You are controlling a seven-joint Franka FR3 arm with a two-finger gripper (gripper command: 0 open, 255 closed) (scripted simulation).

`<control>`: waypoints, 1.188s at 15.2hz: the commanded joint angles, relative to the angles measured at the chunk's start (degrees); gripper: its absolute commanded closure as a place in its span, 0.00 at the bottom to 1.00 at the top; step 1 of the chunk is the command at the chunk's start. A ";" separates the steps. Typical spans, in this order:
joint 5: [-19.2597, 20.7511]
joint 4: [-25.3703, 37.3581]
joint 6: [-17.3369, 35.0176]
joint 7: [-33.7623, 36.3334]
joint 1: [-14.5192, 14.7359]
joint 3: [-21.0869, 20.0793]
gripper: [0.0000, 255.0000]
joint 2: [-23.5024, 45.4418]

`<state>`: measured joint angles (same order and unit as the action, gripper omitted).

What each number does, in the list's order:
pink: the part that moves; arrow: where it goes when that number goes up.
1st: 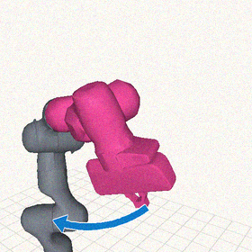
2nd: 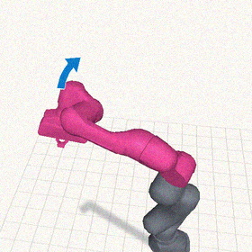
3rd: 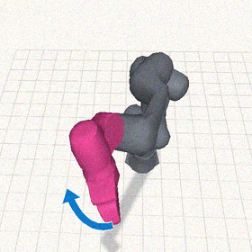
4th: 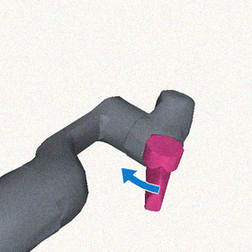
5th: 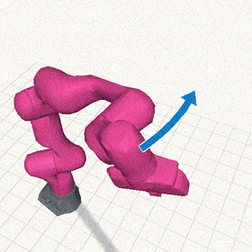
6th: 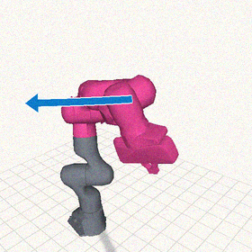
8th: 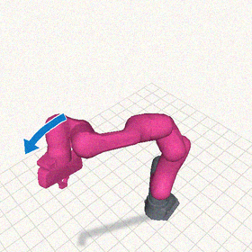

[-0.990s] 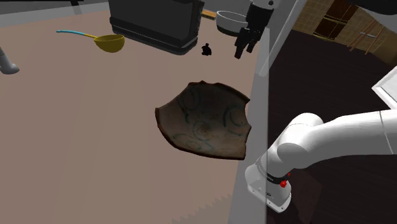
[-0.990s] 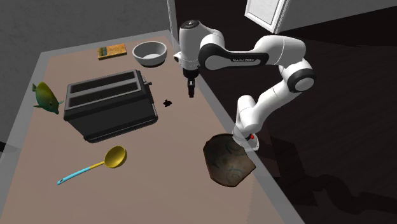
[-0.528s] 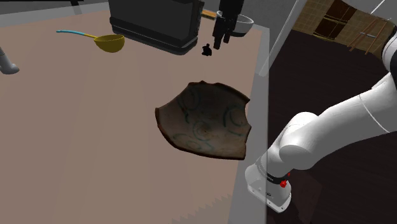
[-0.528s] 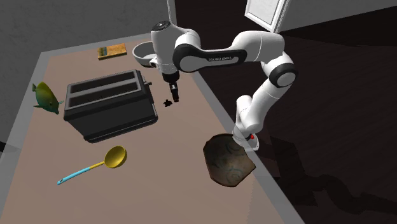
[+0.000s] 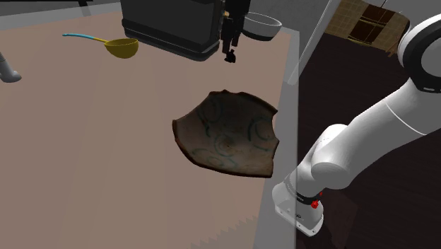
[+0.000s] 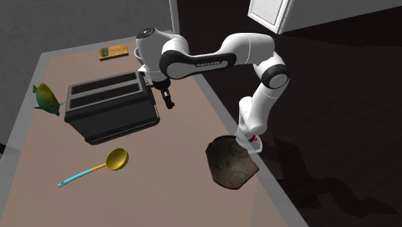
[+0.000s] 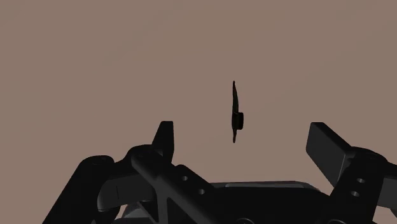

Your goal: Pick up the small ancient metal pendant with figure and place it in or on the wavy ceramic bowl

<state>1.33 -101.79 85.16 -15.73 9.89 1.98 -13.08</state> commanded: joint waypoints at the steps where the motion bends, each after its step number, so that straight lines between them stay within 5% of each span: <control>1: 0.00 -2.12 1.63 0.00 0.02 -0.01 0.00 -0.49; 11: 0.04 -4.73 3.64 0.03 0.06 0.05 0.00 -1.09; 12: 0.05 -4.78 3.58 0.00 0.05 0.06 1.00 -1.20; 18: 0.08 -4.54 3.57 -0.17 -0.02 0.17 1.00 -1.00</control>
<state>1.40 -105.65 88.86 -15.72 9.89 2.11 -14.62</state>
